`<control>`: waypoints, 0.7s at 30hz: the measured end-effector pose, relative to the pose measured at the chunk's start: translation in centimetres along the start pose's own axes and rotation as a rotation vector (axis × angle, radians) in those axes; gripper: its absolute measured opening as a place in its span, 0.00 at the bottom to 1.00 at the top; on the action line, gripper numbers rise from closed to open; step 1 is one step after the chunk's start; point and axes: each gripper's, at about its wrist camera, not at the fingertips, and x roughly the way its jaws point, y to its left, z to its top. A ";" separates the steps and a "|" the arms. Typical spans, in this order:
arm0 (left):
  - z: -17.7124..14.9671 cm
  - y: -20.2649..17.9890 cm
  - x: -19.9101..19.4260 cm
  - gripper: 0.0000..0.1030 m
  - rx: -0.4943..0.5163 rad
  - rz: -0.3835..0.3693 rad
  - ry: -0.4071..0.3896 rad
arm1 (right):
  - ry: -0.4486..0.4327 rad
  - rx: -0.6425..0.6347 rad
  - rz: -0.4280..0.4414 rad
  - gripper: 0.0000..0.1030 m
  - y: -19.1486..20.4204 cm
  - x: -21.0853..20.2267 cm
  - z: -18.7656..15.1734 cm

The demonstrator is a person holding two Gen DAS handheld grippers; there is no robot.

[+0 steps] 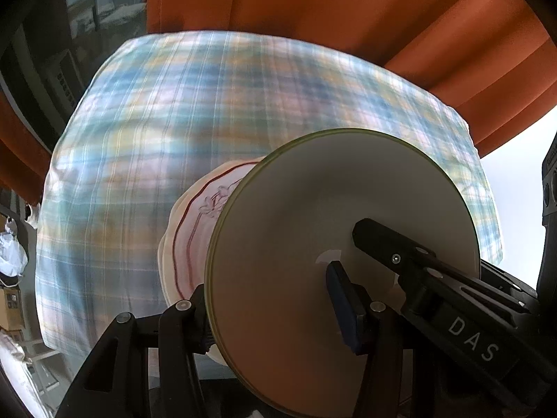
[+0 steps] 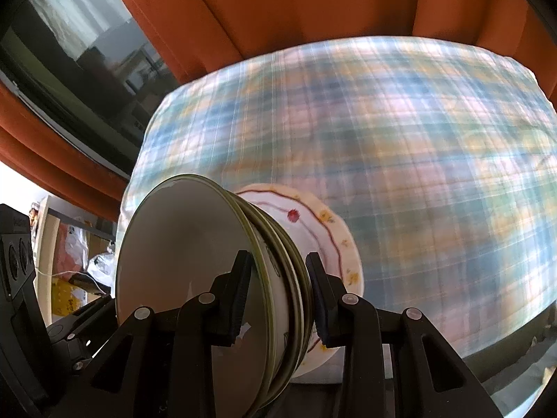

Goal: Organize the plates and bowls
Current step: 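Carry the nested bowls over the flower plate stack and lower them onto it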

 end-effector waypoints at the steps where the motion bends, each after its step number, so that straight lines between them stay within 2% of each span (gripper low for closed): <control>1: 0.0 0.3 0.2 0.52 -0.002 -0.004 0.008 | 0.008 0.000 -0.005 0.35 0.2 0.3 0.0; 5: 0.0 1.2 1.3 0.52 -0.011 -0.019 0.056 | 0.043 0.007 -0.029 0.35 0.7 1.5 -0.2; 14: 0.7 2.7 2.6 0.52 -0.032 -0.017 0.101 | 0.107 0.011 -0.046 0.35 1.4 3.9 0.5; 21: 1.5 2.7 2.6 0.52 -0.001 -0.011 0.084 | 0.110 -0.001 -0.068 0.35 1.9 4.6 1.4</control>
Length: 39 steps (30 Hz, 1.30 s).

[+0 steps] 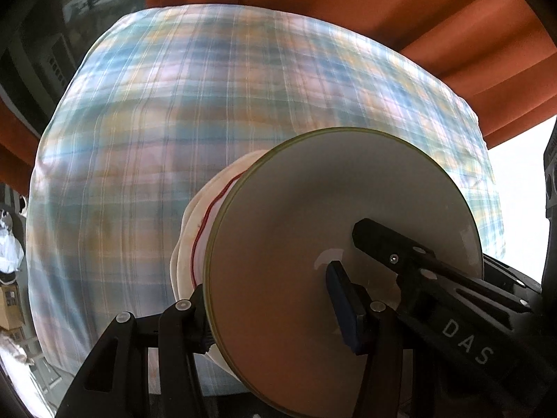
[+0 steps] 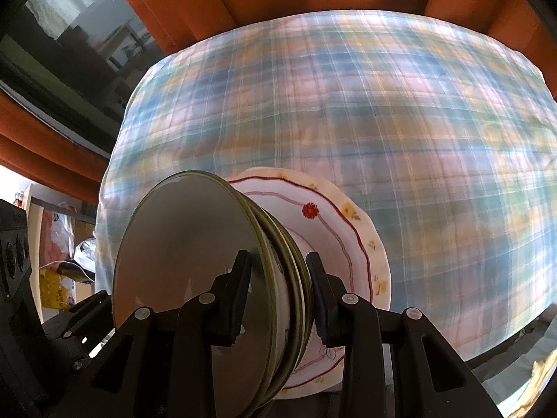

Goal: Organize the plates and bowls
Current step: 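Carry the nested bowls over the flower plate stack and lower them onto it, then open both tools to release the bowls on the plates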

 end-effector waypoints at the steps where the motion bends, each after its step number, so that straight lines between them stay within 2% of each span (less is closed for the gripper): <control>1: 0.1 -0.1 0.0 0.52 0.009 0.004 -0.004 | 0.000 0.005 -0.002 0.35 -0.1 0.1 0.1; 9: -0.1 -0.8 0.1 0.53 0.082 0.020 -0.026 | -0.001 0.056 -0.006 0.36 -0.5 0.3 -0.3; 13: -0.5 -1.4 0.2 0.53 0.115 0.031 -0.041 | -0.003 0.134 0.017 0.40 -1.4 0.4 -1.2; 17: -1.0 -1.7 0.2 0.53 0.129 0.050 -0.066 | -0.035 0.124 -0.039 0.40 -0.9 -0.2 -1.9; 20: -1.5 -1.7 0.2 0.59 0.115 0.054 -0.073 | -0.055 0.121 -0.062 0.40 -0.8 -0.5 -2.4; 22: -1.9 -1.8 -0.1 0.65 0.106 0.094 -0.084 | -0.064 0.116 -0.067 0.40 -1.0 -0.7 -2.8; 24: -2.3 -1.7 -0.7 0.69 0.092 0.117 -0.112 | -0.074 0.110 -0.069 0.44 -1.1 -1.1 -3.2; 27: -2.8 -1.3 -1.8 0.80 0.051 0.142 -0.162 | -0.116 0.083 -0.061 0.58 -1.1 -1.9 -3.5; 28: -3.0 -1.3 -2.1 0.81 0.047 0.143 -0.181 | -0.135 0.062 -0.062 0.62 -1.0 -2.3 -3.5; 35: -4.0 -2.3 -5.9 0.84 0.001 0.216 -0.373 | -0.294 -0.066 -0.031 0.66 -1.5 -6.2 -3.8; 39: -5.7 -4.0 -7.4 0.86 -0.018 0.240 -0.440 | -0.388 -0.085 -0.014 0.70 -3.2 -8.8 -4.8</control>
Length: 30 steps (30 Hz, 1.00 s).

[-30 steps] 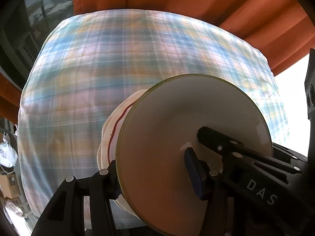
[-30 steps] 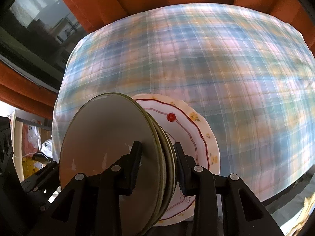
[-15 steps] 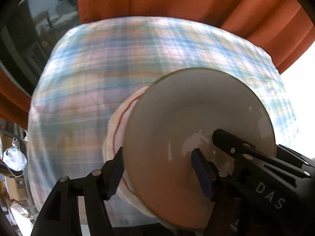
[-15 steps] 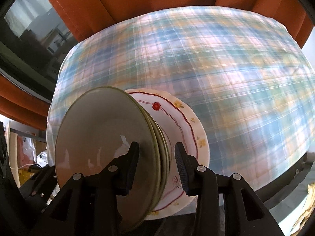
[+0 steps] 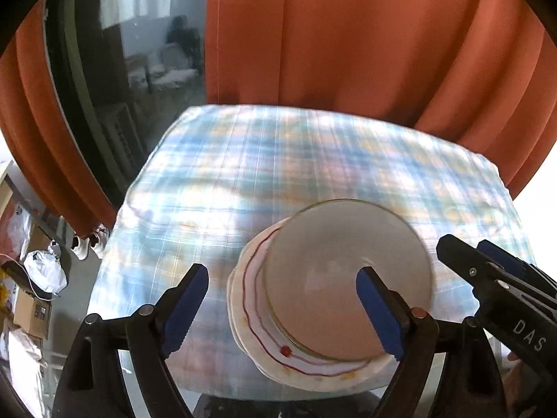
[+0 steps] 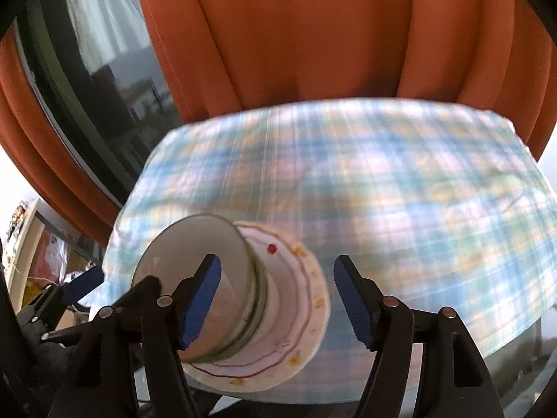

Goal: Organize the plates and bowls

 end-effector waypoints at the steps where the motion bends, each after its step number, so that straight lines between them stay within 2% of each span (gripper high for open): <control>1: -0.3 -0.5 -0.5 0.86 0.011 0.002 -0.023 | -0.024 -0.005 0.001 0.72 -0.6 -0.8 -0.3; 5: -2.6 -2.5 -1.8 0.91 0.025 0.011 -0.107 | -0.104 -0.041 -0.013 0.76 -2.4 -3.2 -1.6; 8: -4.5 -3.7 -2.1 0.91 0.017 0.018 -0.127 | -0.155 -0.057 -0.029 0.80 -4.0 -4.2 -3.2; 11: -6.4 -4.8 -2.4 0.92 -0.008 0.004 -0.143 | -0.170 -0.060 -0.064 0.81 -5.7 -4.9 -5.0; 15: -8.7 -6.4 -2.9 0.99 0.002 0.032 -0.196 | -0.193 -0.084 -0.109 0.81 -7.7 -5.7 -7.6; 17: -9.7 -7.1 -3.0 1.00 0.010 0.020 -0.199 | -0.208 -0.094 -0.144 0.81 -8.4 -6.0 -8.8; 30: -11.9 -10.6 -3.9 1.00 0.063 0.021 -0.204 | -0.200 -0.020 -0.140 0.84 -12.2 -7.7 -12.1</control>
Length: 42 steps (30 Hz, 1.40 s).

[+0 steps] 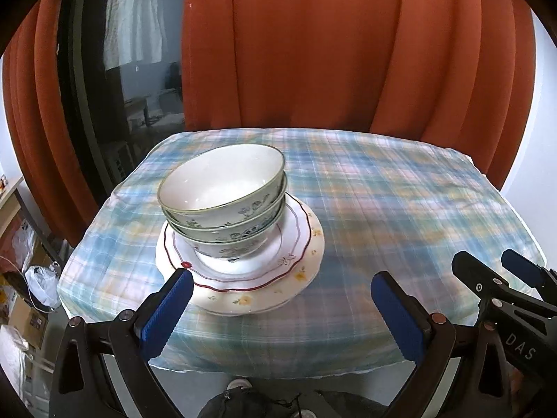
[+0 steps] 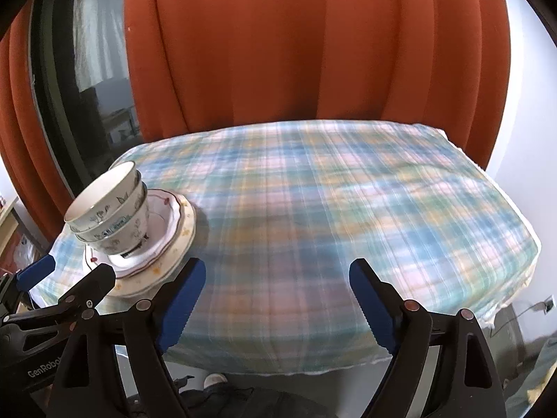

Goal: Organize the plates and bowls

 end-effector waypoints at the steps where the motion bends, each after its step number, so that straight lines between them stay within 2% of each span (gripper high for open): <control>1: 0.0 -0.1 0.0 1.00 0.003 0.000 -0.001 | 0.001 0.003 0.000 0.84 -0.2 0.0 -0.1; 42: 0.1 -0.7 0.7 1.00 -0.005 0.031 0.010 | -0.003 -0.004 -0.010 0.85 -0.8 0.4 0.2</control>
